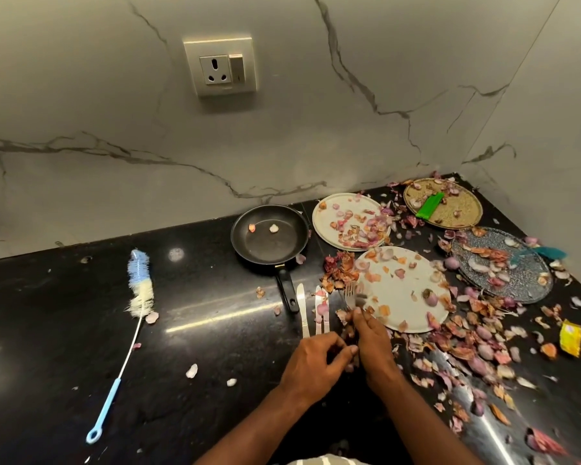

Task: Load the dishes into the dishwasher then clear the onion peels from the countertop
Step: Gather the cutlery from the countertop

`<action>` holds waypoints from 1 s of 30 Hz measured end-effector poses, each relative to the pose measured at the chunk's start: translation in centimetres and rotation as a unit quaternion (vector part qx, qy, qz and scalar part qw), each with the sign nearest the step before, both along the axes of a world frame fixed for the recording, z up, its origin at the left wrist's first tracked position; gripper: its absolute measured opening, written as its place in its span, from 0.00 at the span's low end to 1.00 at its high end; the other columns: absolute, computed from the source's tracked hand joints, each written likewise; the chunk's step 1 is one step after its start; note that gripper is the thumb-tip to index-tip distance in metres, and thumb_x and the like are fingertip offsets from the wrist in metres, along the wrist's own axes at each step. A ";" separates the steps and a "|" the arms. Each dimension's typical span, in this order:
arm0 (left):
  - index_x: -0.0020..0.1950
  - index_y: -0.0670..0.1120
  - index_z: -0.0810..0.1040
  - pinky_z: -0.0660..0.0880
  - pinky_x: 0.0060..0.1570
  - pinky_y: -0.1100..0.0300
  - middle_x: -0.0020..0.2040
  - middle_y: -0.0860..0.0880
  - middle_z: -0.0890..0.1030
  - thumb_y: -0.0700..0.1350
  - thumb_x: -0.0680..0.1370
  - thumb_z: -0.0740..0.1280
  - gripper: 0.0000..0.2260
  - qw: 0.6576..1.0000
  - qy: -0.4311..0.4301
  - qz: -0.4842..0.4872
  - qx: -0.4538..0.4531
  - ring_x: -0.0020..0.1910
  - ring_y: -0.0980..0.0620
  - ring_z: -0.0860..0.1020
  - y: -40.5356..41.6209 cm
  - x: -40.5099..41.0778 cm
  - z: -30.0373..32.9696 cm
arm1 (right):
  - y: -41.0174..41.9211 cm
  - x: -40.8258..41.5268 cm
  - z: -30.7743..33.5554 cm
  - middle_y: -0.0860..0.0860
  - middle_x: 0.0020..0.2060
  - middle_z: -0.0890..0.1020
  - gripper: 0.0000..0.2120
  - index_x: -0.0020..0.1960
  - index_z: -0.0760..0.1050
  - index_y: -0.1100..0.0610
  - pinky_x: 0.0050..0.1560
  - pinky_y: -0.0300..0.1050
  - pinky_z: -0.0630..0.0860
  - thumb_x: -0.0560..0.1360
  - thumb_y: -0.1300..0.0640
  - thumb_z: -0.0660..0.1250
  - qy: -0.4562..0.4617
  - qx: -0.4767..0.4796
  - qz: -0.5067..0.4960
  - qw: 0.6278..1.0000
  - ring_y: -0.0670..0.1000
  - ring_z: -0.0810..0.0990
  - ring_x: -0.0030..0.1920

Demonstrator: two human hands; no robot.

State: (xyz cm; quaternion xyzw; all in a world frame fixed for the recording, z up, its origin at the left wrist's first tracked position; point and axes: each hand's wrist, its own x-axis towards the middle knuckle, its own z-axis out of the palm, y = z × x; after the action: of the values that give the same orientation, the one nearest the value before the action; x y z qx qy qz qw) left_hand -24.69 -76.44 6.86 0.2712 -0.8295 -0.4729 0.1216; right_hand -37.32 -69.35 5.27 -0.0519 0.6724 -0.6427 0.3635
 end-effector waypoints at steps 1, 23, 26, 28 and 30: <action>0.46 0.52 0.79 0.76 0.36 0.61 0.38 0.57 0.81 0.59 0.82 0.67 0.12 1.000 -0.001 0.009 -0.014 0.35 0.60 0.80 0.0 -0.2 0.0 | -0.2 -0.1 -0.3 0.55 0.33 0.81 0.17 0.47 0.79 0.60 0.38 0.49 0.79 0.86 0.49 0.61 -0.041 -0.028 -0.036 0.998 0.52 0.81 0.34; 0.56 0.47 0.78 0.79 0.52 0.52 0.54 0.47 0.82 0.56 0.78 0.71 0.14 0.934 -0.332 0.040 -0.124 0.55 0.43 0.82 -3.1 -4.4 0.8 | 0.4 -1.9 -1.8 0.51 0.27 0.64 0.18 0.42 0.69 0.57 0.20 0.37 0.57 0.85 0.46 0.61 -0.126 -0.096 -0.045 0.986 0.46 0.59 0.21; 0.57 0.47 0.78 0.79 0.52 0.51 0.55 0.47 0.81 0.55 0.78 0.71 0.13 0.929 -0.349 0.037 -0.116 0.55 0.43 0.81 -3.3 -4.6 0.8 | 0.4 -1.8 -1.9 0.51 0.28 0.65 0.18 0.42 0.69 0.57 0.20 0.37 0.58 0.85 0.45 0.61 -0.123 -0.093 -0.039 0.987 0.46 0.60 0.21; 0.57 0.47 0.78 0.79 0.52 0.50 0.55 0.46 0.82 0.53 0.81 0.69 0.11 0.929 -0.349 0.034 -0.121 0.54 0.43 0.82 -3.3 -4.6 0.5 | 0.4 -1.8 -1.8 0.51 0.28 0.64 0.18 0.42 0.70 0.56 0.20 0.37 0.58 0.84 0.45 0.62 -0.119 -0.094 -0.041 0.988 0.46 0.60 0.21; 0.56 0.46 0.79 0.79 0.51 0.50 0.54 0.46 0.83 0.52 0.83 0.66 0.10 0.929 -0.345 0.030 -0.130 0.53 0.43 0.82 -3.2 -4.5 0.3 | 0.4 -1.7 -1.7 0.51 0.28 0.65 0.18 0.42 0.70 0.56 0.21 0.37 0.58 0.84 0.44 0.62 -0.114 -0.091 -0.042 0.988 0.47 0.60 0.22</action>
State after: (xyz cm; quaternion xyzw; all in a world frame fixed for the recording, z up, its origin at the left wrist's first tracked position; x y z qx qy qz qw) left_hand -29.21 -79.66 7.15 0.4239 -0.8661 -0.2342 -0.1236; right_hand -39.04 -68.96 3.55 0.0166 0.5669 -0.7175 0.4043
